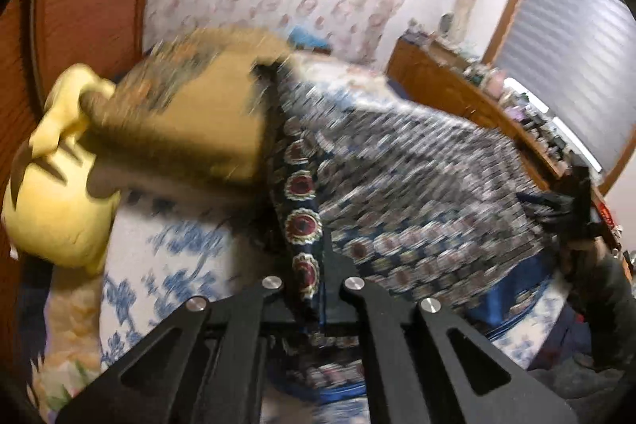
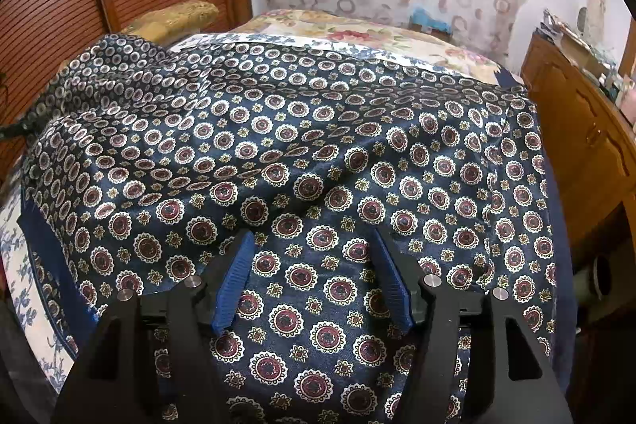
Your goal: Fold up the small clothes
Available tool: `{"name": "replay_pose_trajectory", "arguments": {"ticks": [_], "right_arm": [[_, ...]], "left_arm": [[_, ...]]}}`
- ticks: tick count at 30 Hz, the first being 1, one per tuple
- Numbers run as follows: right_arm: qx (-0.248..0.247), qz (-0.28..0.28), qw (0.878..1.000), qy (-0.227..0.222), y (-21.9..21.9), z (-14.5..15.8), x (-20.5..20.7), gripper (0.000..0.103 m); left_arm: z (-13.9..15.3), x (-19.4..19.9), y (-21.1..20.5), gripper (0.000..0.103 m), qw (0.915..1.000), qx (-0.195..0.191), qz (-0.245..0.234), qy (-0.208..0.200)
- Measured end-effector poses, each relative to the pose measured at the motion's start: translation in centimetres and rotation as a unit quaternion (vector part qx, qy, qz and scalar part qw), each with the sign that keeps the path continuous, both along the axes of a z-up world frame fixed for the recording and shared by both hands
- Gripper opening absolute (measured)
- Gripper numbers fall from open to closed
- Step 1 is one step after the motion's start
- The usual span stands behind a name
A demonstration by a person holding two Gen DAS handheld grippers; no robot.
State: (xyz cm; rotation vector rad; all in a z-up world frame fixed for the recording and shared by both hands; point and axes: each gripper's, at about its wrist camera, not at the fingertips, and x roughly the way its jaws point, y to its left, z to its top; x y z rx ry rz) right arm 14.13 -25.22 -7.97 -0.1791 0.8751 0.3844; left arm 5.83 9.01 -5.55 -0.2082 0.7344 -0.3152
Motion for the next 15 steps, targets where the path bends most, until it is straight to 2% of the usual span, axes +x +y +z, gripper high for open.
{"name": "replay_pose_trajectory", "arguments": {"ticks": [5, 8, 12, 15], "right_arm": [[0.000, 0.000, 1.000, 0.000, 0.0, 0.0, 0.0, 0.063], [0.000, 0.000, 1.000, 0.000, 0.0, 0.0, 0.0, 0.063], [-0.002, -0.001, 1.000, -0.001, 0.0, 0.0, 0.0, 0.064], [-0.005, -0.002, 1.000, -0.002, -0.1, 0.1, -0.1, 0.063]], "left_arm": [[5.3, -0.8, -3.5, 0.000, 0.9971, 0.012, -0.034, -0.067], [7.8, -0.3, -5.5, 0.000, 0.9941, 0.014, -0.051, -0.094], [9.8, 0.7, -7.7, 0.000, 0.9910, 0.001, -0.075, -0.111], [11.2, 1.4, -9.9, 0.000, 0.9878, 0.014, -0.088, -0.128]]}}
